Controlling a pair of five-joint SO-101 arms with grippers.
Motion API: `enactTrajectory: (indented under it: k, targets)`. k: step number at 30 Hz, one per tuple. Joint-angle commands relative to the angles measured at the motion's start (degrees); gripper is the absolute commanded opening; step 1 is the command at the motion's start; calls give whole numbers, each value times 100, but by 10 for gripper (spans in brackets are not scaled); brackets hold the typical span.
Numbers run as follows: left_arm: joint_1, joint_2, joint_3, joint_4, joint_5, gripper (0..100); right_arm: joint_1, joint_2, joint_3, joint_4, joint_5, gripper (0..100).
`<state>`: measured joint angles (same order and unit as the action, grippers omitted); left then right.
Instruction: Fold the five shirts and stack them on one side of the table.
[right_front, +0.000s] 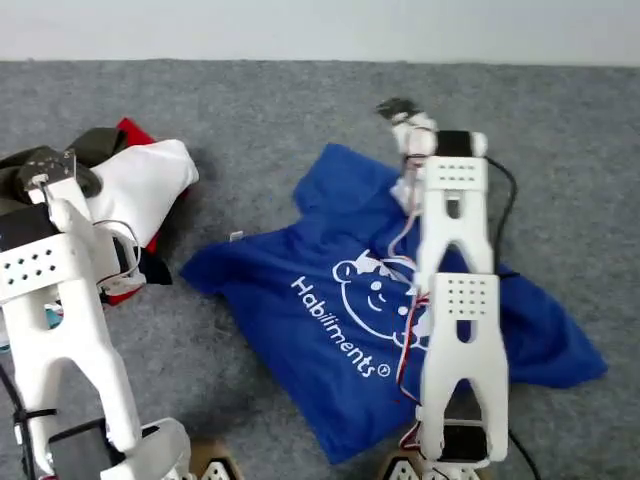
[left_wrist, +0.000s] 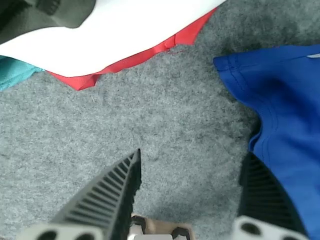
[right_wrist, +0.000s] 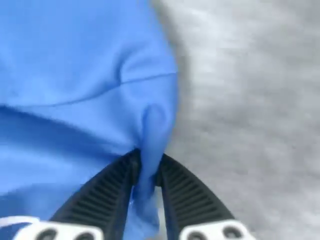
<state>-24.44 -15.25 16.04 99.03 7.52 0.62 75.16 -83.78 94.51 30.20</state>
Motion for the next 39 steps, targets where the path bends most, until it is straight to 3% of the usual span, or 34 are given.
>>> enactTrajectory:
  k: [1,9,14,22,27,29,33,39]
  targets:
    - [-18,-202,-22,167,53,297,655,-48,-246,-453,-44,9]
    - [-18,-202,-22,167,62,297,1675,-48,-246,-1051,-44,9]
    - [-18,-202,-13,167,70,297,1675,-48,-264,-989,308,14]
    - [-229,-202,-13,167,53,297,1930,-40,-457,-1938,396,17]
    - [-448,-202,-13,167,44,297,2141,-119,-519,-2114,396,143]
    - [-457,-202,-13,167,44,297,2229,-251,-563,-1903,396,193]
    - [-360,-193,-13,167,53,299,2202,-602,-580,-945,396,203]
    - [1169,-193,-22,167,88,300,1692,-1209,-580,857,396,332]
